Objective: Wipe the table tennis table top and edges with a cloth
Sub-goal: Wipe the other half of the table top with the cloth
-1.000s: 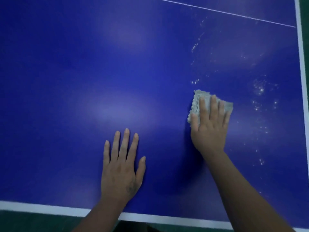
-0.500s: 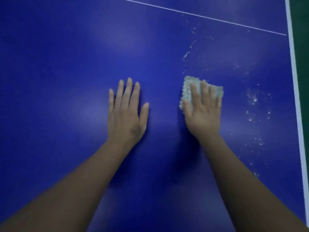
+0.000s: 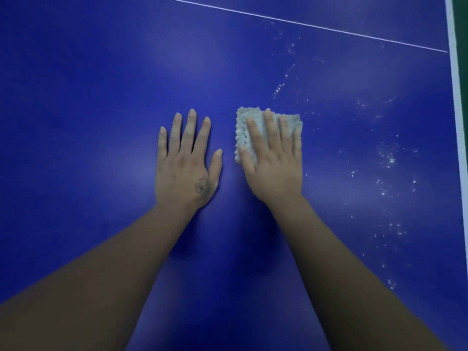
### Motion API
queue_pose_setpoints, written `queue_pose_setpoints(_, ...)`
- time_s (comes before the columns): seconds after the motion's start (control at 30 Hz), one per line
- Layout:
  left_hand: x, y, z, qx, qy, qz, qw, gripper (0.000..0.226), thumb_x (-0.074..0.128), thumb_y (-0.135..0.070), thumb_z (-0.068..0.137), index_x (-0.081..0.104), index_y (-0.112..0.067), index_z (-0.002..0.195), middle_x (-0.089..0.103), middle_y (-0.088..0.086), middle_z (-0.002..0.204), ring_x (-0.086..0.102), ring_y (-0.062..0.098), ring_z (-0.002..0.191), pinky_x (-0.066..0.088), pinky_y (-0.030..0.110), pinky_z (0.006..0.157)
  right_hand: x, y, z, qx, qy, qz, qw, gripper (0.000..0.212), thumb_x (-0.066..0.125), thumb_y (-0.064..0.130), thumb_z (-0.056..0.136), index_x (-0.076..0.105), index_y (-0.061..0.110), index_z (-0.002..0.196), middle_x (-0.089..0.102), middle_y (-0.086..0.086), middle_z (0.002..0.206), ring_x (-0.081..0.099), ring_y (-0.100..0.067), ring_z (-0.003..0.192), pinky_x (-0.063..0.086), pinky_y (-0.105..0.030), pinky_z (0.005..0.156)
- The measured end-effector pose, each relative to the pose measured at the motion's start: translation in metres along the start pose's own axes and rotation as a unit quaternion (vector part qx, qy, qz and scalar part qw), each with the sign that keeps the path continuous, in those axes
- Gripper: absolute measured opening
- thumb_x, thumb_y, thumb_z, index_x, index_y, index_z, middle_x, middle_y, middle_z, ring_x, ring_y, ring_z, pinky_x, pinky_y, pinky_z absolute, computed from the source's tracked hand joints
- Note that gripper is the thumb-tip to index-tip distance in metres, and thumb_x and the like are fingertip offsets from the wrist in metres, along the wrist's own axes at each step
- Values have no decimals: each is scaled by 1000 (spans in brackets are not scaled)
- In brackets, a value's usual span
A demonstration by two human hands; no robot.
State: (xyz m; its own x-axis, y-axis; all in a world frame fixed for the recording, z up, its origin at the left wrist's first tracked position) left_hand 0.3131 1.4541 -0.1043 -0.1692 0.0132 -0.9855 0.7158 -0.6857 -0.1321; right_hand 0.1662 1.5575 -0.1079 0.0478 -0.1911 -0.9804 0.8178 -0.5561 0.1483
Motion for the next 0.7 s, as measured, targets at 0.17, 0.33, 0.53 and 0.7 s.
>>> queue_pose_setpoints(0.17, -1, 1, 1, -7, 6, 4, 1000, 70, 31, -55, 112, 22, -21, 173, 16, 6, 181, 9, 28, 168, 9, 55, 135, -9, -71, 3, 68, 6, -23, 997, 60, 34, 52, 111, 30, 32, 168, 19, -2, 178, 16, -30, 164, 10, -57, 132)
queue_pose_setpoints(0.33, -2, 1, 2, -13, 20, 11, 1000, 71, 29, -55, 112, 20, -20, 173, 14, 6, 181, 8, 29, 168, 11, 56, 134, -18, -82, -28, 141, 46, -11, 989, 64, 26, 51, 111, 21, 29, 170, 8, -4, 180, 5, -30, 165, 5, -60, 132)
queue_pose_setpoints(0.53, -2, 1, 2, -13, 16, -5, 1000, 70, 33, -53, 112, 25, -20, 172, 17, 5, 181, 11, 28, 168, 13, 56, 134, 2, 0, 32, 3, 20, -14, 1000, 63, 31, 51, 110, 27, 30, 169, 17, -5, 178, 13, -32, 165, 9, -59, 132)
queue_pose_setpoints(0.7, -2, 0, 2, -8, 22, -5, 1000, 69, 34, -52, 112, 24, -20, 173, 16, 5, 181, 10, 28, 168, 12, 56, 134, 3, -34, 66, -11, -25, -10, 1000, 60, 36, 53, 111, 36, 30, 166, 28, -4, 175, 23, -31, 163, 14, -58, 131)
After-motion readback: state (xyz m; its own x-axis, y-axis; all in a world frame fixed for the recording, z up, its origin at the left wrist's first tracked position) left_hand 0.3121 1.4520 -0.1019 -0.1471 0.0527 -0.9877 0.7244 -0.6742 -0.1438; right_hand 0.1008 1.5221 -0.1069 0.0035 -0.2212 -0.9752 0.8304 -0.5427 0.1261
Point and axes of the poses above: each hand's wrist, its own z-axis towards the middle knuckle, its own x-axis out of the palm, y = z × x, the point moved 8 cm from there along z, towards the middle knuckle
